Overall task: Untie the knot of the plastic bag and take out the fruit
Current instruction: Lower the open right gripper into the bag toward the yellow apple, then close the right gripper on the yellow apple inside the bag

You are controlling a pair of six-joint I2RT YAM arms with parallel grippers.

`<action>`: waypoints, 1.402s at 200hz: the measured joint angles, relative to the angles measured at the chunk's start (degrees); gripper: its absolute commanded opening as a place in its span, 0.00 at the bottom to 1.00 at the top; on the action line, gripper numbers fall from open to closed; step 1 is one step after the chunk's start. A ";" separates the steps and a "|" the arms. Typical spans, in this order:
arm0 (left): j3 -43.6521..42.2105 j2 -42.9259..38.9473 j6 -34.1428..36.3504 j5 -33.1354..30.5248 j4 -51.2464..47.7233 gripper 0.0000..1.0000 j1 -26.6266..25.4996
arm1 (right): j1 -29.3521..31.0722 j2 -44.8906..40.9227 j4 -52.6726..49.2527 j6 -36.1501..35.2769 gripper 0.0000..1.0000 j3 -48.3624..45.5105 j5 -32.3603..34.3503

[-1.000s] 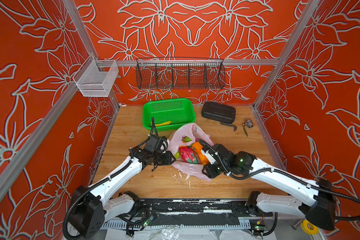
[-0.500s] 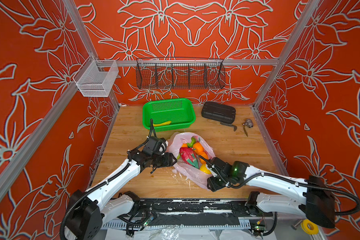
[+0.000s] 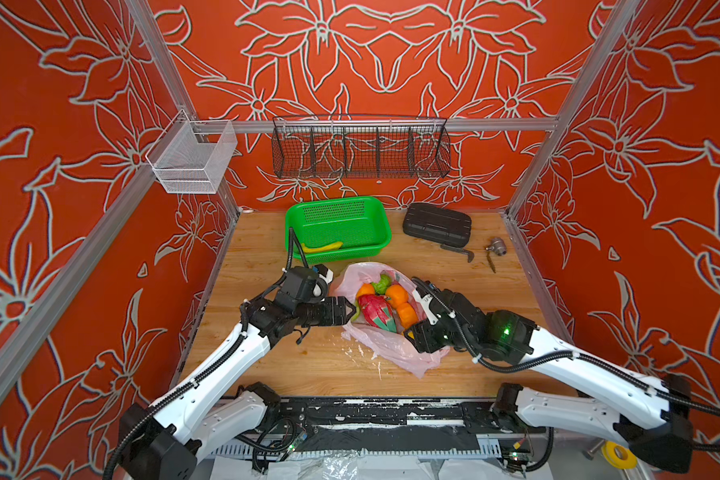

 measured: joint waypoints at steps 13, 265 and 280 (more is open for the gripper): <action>0.66 0.02 0.15 0.02 0.13 0.83 0.00 | -0.02 2.89 0.59 0.81 0.58 1.29 2.16; 0.87 1.31 2.60 -0.52 -0.44 0.84 0.00 | -2.25 24.28 7.13 24.52 0.73 -4.70 6.32; 0.59 1.92 2.49 0.04 -0.11 0.84 0.00 | -2.56 22.64 8.00 24.79 0.73 -5.90 6.12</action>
